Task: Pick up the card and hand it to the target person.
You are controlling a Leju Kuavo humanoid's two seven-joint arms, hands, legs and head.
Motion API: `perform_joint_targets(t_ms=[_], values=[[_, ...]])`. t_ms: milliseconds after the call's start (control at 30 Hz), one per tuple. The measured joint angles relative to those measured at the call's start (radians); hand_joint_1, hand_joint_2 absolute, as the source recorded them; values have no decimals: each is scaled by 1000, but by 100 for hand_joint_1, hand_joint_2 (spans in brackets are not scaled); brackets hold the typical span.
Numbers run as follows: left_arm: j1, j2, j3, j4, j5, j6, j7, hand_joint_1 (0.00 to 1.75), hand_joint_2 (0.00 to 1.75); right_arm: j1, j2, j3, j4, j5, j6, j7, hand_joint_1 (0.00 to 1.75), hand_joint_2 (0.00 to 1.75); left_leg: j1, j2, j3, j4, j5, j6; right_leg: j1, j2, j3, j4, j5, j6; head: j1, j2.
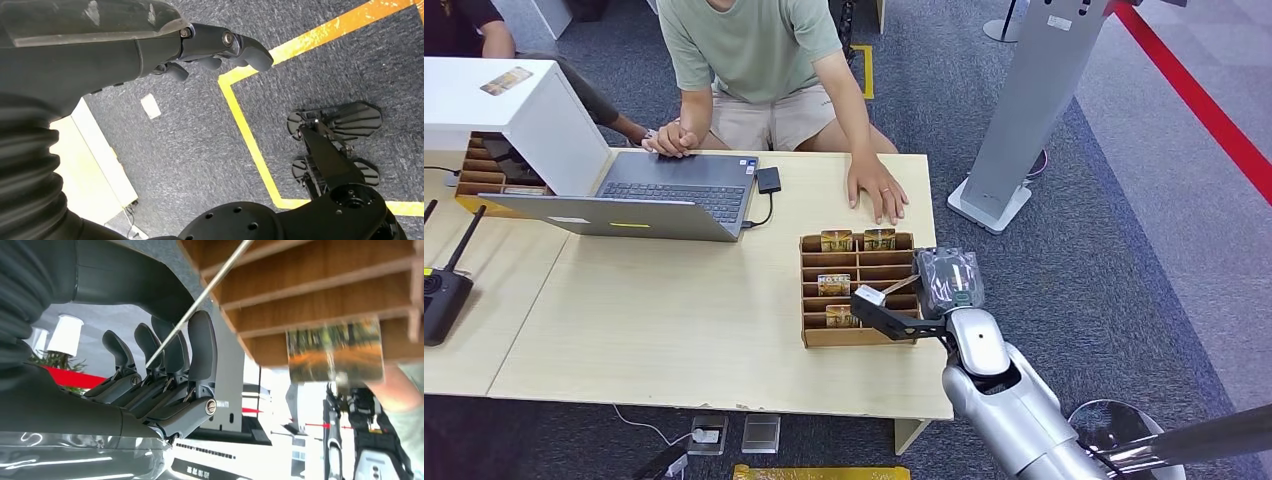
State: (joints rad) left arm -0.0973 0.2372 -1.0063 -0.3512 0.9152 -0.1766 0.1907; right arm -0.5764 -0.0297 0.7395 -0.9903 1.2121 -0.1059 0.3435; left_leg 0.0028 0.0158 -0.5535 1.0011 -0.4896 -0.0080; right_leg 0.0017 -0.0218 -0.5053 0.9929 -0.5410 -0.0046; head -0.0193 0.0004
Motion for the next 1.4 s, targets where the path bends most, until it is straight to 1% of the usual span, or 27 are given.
perform_joint_targets(t_ms=[300, 467, 633, 733, 833, 967, 1133, 1267, 1333, 1367, 1400], values=[[2, 3, 0, 1, -1, 0, 0, 0, 175, -15, -23, -34, -175, 7, 29, 17, 142, 175, 0, 0, 0, 0, 0, 0, 0, 0, 0, 0, 0, 0, 0, 0], [3, 5, 0, 1, -6, 0, 0, 0, 175, -27, -44, -57, -271, 14, 50, 22, 140, 175, 0, 0, 0, 0, 0, 0, 0, 0, 0, 0, 0, 0, 0, 0], [3, 5, 0, 1, -13, -1, 0, 0, 175, -47, -58, -73, -340, 19, 63, 22, 143, 175, 0, 0, 0, 0, 0, 0, 0, 0, 0, 0, 0, 0, 0, 0], [2, 5, 0, 1, -22, -3, 4, 0, 175, -69, -60, -75, -356, 22, 62, 21, 142, 175, 0, 0, 0, 0, 0, 0, 0, 0, 0, 0, 0, 0, 0, 0], [-4, 5, 0, 1, -32, -8, 9, 0, 175, -115, -55, -74, -352, 22, 54, 15, 141, 175, 0, 0, 0, 0, 0, 0, 0, 0, 0, 0, 0, 0, 0, 0], [-16, 4, 0, 1, -48, -18, 19, 0, 175, -198, -29, -70, -310, 23, 44, 6, 141, 175, 0, 0, 0, 0, 0, 0, 0, 0, 0, 0, 0, 0, 0, 0], [-28, 1, 0, 1, -58, -21, 26, 0, 175, -300, 16, -65, -198, 22, 19, -7, 142, 175, 0, 0, -1, 0, 0, 0, 0, 0, 0, 1, 0, 0, 0, 0], [-30, 0, 0, 1, -61, -22, 25, 0, 175, -357, 58, -61, -88, 22, -6, -19, 141, 175, 0, 0, -1, 0, 0, 0, 0, 0, 0, 1, 0, 0, 0, 0], [-29, 0, 0, 1, -64, -21, 24, 0, 175, -377, 77, -58, -37, 24, -13, -20, 123, 175, 0, 0, -2, 0, 0, 0, 0, 0, 0, 1, 0, 0, 0, 0], [-29, 0, 0, 1, -66, -21, 23, 0, 175, -386, 87, -56, -12, 26, -14, -20, 93, 175, 0, 0, -2, 0, 0, 0, 0, 0, -1, 1, 0, 0, 0, 0], [-29, 0, 0, 1, -68, -21, 23, 0, 175, -393, 97, -55, 11, 27, -13, -20, 59, 175, 0, 0, -2, 0, 0, 0, 0, 0, -1, 1, 0, 0, 0, 0]])
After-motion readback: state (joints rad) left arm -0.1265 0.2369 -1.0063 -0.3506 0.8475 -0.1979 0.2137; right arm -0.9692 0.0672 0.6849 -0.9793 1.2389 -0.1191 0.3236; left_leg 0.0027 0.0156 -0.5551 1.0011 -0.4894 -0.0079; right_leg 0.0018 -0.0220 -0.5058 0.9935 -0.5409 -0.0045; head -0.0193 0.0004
